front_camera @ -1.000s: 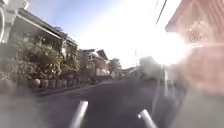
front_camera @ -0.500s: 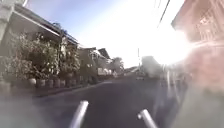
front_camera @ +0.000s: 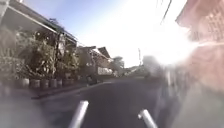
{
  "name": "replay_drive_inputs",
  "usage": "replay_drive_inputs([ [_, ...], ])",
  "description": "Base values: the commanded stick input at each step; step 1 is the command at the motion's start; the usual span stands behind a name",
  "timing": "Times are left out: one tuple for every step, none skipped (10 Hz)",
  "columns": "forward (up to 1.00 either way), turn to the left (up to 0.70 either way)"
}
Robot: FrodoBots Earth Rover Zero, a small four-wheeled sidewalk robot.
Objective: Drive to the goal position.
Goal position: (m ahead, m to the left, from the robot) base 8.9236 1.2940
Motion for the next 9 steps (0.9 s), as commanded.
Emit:
replay_drive_inputs([
  [0.70, -0.35],
  [0.70, -0.35],
  [0.70, -0.35],
  [0.70, -0.35],
  [0.70, -0.35],
  [0.70, -0.35],
  [0.70, -0.35],
  [0.70, -0.33],
  [0.70, 0.00],
])
